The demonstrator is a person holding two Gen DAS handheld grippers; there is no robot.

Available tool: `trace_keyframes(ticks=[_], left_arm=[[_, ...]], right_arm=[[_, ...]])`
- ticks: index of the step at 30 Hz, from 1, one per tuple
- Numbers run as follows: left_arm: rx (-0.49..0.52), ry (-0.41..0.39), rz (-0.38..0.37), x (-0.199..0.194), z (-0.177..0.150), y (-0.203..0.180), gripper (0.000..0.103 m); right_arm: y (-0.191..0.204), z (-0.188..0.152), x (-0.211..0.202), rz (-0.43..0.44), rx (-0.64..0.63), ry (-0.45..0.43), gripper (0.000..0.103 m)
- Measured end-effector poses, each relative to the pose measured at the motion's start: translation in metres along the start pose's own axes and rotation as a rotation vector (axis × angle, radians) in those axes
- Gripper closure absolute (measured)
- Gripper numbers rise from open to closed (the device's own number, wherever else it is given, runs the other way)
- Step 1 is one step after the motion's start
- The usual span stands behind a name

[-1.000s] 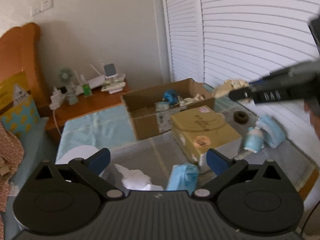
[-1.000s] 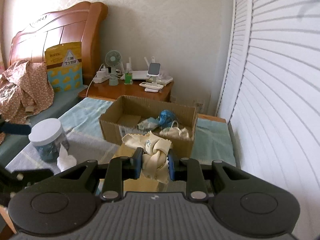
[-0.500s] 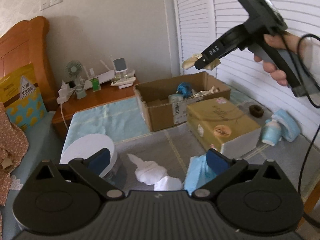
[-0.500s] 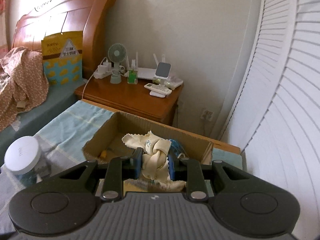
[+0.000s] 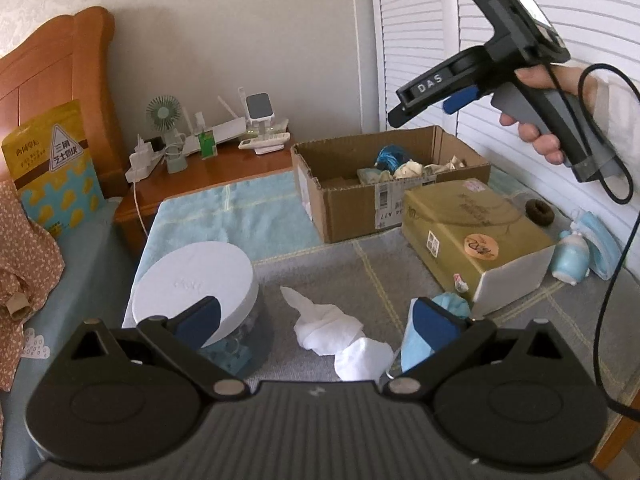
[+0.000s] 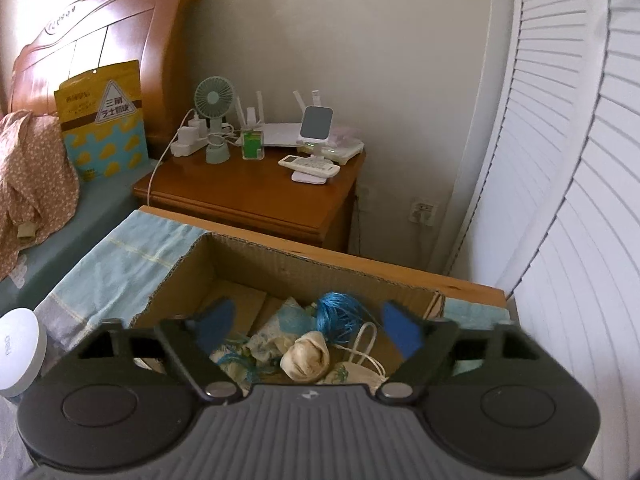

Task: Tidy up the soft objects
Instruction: 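Withdraw the right tool from the box while the left tool approaches the blue face mask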

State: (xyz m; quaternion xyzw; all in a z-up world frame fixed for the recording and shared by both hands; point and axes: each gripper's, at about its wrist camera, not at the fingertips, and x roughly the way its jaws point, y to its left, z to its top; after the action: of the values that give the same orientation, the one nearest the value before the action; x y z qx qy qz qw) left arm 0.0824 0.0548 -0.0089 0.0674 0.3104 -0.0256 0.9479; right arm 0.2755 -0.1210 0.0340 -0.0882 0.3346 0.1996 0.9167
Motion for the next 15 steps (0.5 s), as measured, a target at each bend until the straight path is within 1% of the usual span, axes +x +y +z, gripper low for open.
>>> trace_keyframes(ticks=[1,2,3,9,15], left_arm=[[0.002,0.002,-0.002,0.000,0.000,-0.001,0.001],[0.004,0.003,-0.003,-0.001,0.000,-0.001,0.001],[0.005,0.001,-0.004,-0.002,0.000,-0.002,0.001],[0.003,0.002,-0.021,-0.007,-0.001,-0.004,0.001],[0.013,0.002,-0.032,-0.013,-0.003,-0.009,0.001]], right_arm=[[0.000,-0.002,-0.003,0.000,-0.001,-0.002,0.005],[0.000,-0.004,-0.006,0.002,-0.002,-0.004,0.001],[0.001,-0.005,-0.010,0.002,-0.005,-0.009,0.000],[0.002,-0.017,-0.038,0.028,0.004,-0.026,0.000],[0.007,-0.037,-0.067,0.031,0.024,-0.042,0.000]])
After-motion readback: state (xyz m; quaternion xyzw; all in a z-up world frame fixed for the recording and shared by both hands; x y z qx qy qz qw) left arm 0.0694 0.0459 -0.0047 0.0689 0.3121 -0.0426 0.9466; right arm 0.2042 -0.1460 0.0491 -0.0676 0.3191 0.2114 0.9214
